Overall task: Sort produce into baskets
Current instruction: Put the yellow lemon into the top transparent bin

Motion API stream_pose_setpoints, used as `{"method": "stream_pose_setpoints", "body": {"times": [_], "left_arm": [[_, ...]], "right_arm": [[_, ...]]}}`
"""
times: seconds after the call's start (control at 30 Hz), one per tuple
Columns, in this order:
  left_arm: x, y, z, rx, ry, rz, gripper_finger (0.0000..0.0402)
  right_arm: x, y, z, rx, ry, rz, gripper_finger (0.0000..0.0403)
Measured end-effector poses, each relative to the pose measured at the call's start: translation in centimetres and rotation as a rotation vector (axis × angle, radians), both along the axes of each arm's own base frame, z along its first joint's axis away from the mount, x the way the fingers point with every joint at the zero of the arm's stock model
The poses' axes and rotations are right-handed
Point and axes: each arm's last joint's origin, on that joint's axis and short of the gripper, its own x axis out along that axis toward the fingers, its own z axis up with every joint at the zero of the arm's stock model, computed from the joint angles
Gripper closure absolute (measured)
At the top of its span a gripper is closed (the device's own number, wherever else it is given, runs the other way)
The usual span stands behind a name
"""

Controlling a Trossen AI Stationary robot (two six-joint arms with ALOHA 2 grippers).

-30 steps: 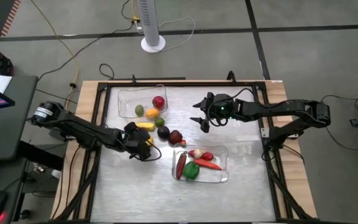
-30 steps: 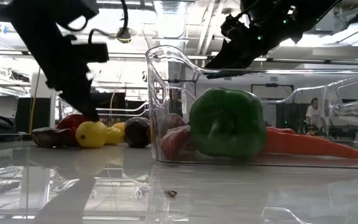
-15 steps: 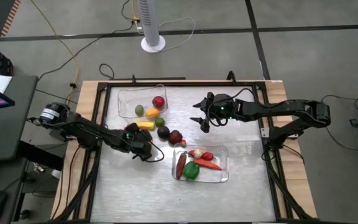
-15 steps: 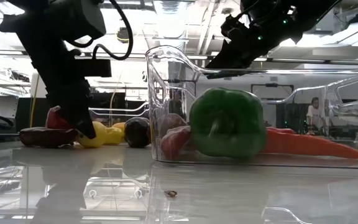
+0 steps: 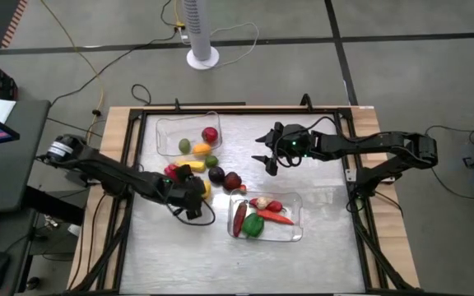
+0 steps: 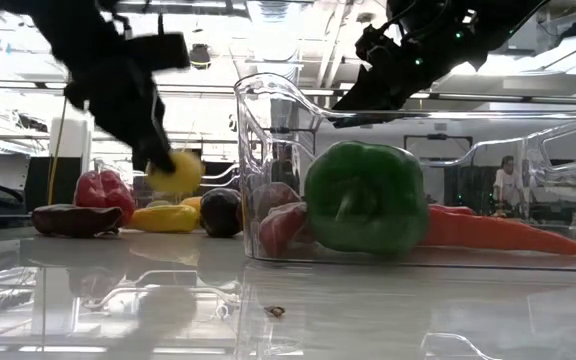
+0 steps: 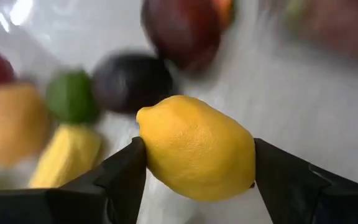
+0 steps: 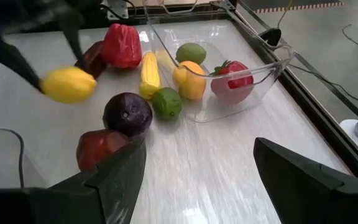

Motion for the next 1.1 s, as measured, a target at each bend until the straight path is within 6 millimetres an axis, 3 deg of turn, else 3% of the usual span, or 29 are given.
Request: {"method": "stream_pose_setpoints", "body": {"times": [0.13, 0.33, 0.6, 0.83, 1.1], "left_arm": [[-0.6, 0.1, 2.6, 0.107, -0.060, 0.045, 0.0154], [-2.0, 2.8, 4.7, 0.220, -0.094, 0.187, 0.0154], [-3.0, 6.9, 5.9, 0.274, -0.054, 0.288, 0.0155], [-3.9, 11.1, 5.8, 0.206, 0.035, 0.377, 0.0154], [-4.8, 13.2, 5.6, 0.211, 0.089, 0.458, 0.0118]], "right_arm": [[0.0, 0.0, 0.0, 0.000, 0.000, 0.000, 0.0078], [0.0, 0.0, 0.0, 0.003, -0.003, -0.001, 0.0078], [0.0, 0.0, 0.0, 0.002, -0.004, -0.001, 0.0078], [0.0, 0.0, 0.0, 0.002, -0.003, 0.000, 0.0078], [0.0, 0.0, 0.0, -0.002, -0.003, 0.001, 0.0078]]}}
